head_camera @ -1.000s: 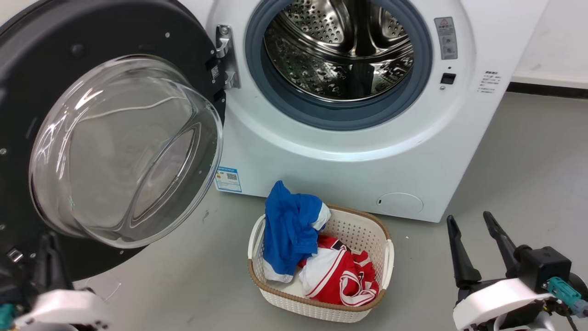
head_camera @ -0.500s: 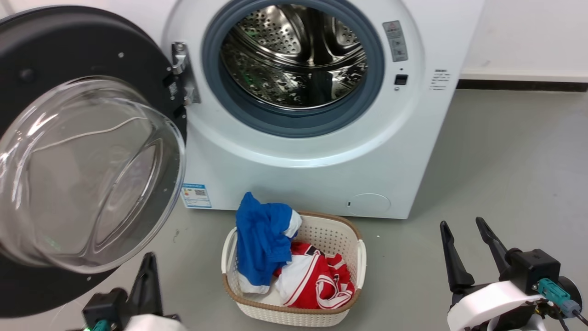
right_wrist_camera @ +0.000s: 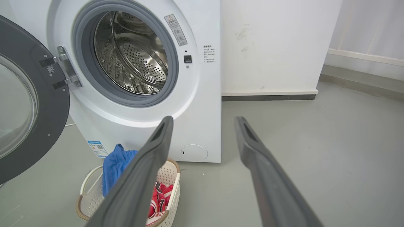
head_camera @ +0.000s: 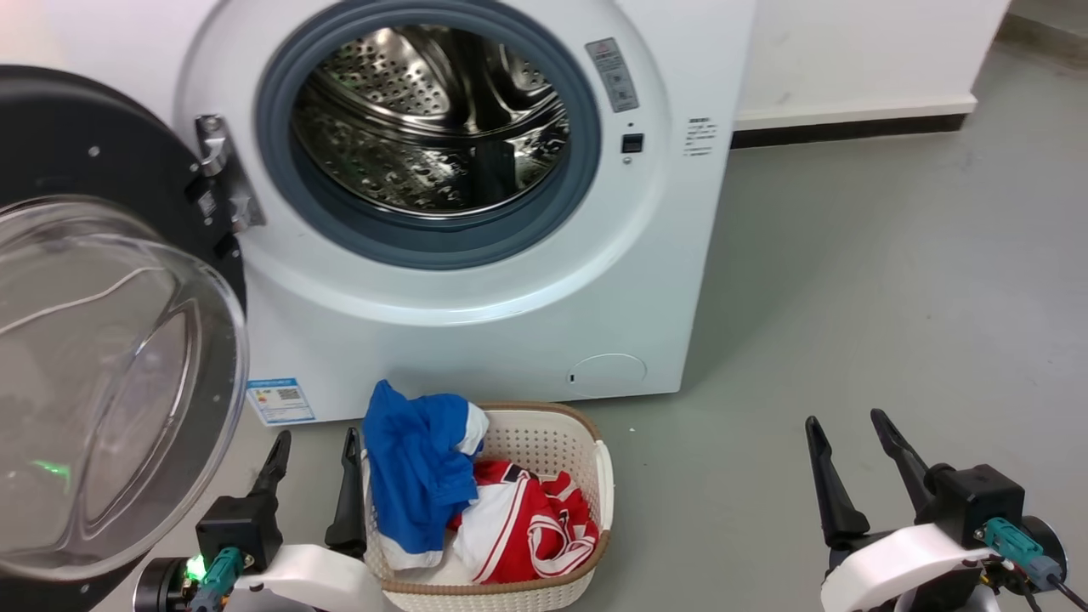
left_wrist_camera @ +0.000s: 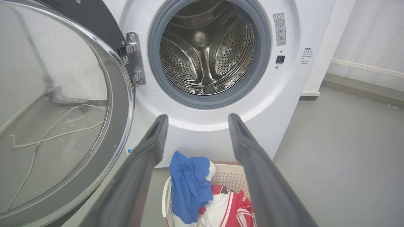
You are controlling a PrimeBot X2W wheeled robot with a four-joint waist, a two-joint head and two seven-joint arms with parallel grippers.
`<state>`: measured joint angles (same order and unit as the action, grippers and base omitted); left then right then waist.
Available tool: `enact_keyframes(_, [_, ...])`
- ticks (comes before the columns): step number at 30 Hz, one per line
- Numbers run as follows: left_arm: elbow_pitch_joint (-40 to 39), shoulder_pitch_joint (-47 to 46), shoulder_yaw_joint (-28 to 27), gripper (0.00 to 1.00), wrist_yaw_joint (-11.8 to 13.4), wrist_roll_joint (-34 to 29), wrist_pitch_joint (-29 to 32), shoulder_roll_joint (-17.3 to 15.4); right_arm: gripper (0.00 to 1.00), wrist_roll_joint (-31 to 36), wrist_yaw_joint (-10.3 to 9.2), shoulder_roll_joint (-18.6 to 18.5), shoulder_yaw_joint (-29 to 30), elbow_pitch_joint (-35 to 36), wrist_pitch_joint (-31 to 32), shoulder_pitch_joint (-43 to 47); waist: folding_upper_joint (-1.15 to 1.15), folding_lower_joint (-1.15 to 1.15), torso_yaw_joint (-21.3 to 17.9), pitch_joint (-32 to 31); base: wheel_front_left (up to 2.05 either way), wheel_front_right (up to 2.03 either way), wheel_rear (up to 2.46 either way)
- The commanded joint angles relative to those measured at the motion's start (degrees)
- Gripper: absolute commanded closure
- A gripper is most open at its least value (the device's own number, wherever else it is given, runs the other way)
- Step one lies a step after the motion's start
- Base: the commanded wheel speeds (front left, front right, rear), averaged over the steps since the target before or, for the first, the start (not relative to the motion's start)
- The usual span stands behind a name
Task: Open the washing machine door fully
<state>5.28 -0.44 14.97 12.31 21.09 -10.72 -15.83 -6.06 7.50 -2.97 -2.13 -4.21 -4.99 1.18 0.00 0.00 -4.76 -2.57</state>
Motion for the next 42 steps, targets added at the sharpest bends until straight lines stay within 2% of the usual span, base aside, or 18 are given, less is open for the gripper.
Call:
enact_keyframes(1, [0.0, 0.0, 0.1, 0.0, 0.3, -0.2, 0.0, -0.3, 0.0, -0.3, -0.01, 0.1, -0.1, -0.2, -0.3, 0.2, 0.0, 0.0, -0.8, -0.2, 0.0, 0.0, 0.0])
enact_keyframes(8, [0.3, 1.3, -0.1, 0.0, 1.6, -0.6, 0.4, -0.9, 0.0, -0.5, -0.01, 0.1, -0.4, -0.5, -0.7, 0.7, 0.0, 0.0, -1.7, -0.1, 0.0, 0.0, 0.0])
enact_keyframes(19, [-0.4, 1.0, 0.2, 0.0, 3.3, -1.2, -0.5, -0.4, 0.0, -0.3, -0.01, 0.1, -1.3, -0.7, -1.0, -0.6, 0.0, 0.0, -0.6, 0.6, 0.0, 0.0, 0.0])
enact_keyframes(41, [-0.8, 1.5, 0.9, 0.0, 3.9, -0.9, 0.3, -1.0, 0.0, -0.7, -0.01, 0.1, -1.6, -0.6, -1.2, -0.7, 0.0, 0.0, 0.3, 1.0, 0.0, 0.0, 0.0])
enact_keyframes(42, [-0.8, 1.3, 0.9, 1.0, 3.8, -0.8, 0.2, -0.9, 1.0, -0.5, 0.0, 0.0, -1.6, -0.8, -1.1, -0.1, 0.0, 0.0, 0.3, 1.0, 0.0, 0.0, 0.0])
